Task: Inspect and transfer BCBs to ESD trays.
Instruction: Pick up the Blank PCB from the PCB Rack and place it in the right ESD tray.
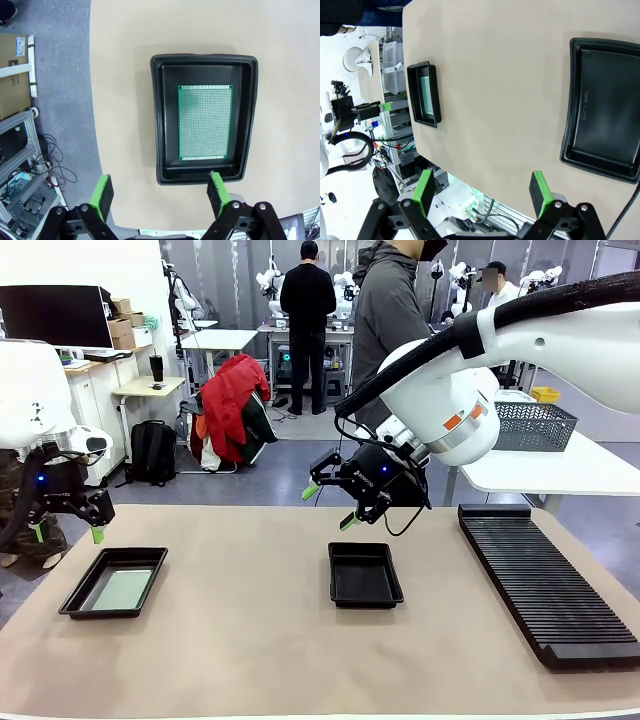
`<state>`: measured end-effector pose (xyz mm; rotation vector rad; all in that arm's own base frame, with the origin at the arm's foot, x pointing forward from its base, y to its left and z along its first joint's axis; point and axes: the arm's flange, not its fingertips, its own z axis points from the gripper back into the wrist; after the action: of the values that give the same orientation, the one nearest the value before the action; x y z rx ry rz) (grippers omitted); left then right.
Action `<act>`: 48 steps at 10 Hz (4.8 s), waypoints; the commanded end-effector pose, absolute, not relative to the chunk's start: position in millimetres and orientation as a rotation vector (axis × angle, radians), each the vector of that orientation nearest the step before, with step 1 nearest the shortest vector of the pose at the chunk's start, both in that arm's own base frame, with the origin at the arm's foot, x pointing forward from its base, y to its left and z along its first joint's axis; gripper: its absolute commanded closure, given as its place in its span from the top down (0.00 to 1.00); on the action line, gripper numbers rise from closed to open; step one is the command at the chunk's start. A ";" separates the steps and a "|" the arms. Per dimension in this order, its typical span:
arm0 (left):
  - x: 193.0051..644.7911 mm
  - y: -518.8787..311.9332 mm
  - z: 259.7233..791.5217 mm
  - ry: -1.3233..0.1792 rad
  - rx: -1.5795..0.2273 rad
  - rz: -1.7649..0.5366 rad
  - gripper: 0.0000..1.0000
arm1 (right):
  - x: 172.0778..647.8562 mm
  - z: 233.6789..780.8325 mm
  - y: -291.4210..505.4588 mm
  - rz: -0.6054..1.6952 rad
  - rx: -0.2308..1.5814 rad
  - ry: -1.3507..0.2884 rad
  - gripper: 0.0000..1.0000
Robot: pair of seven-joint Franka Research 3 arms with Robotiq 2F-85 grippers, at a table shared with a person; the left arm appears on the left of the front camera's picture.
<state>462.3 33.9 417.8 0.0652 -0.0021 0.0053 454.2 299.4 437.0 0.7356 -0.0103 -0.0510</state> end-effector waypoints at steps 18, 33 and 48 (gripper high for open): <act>462.7 34.6 416.7 0.000 0.065 0.007 1.00 | 454.5 437.5 300.2 -0.050 0.730 -0.010 1.00; 462.7 34.6 416.7 0.000 0.065 0.007 1.00 | 454.5 437.5 300.2 -0.050 0.730 -0.010 1.00; 462.7 34.6 416.7 0.000 0.065 0.007 1.00 | 454.5 437.5 300.2 -0.050 0.730 -0.010 1.00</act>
<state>462.3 33.9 417.8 0.0652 -0.0020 0.0053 454.2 299.4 437.0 0.7356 -0.0103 -0.0510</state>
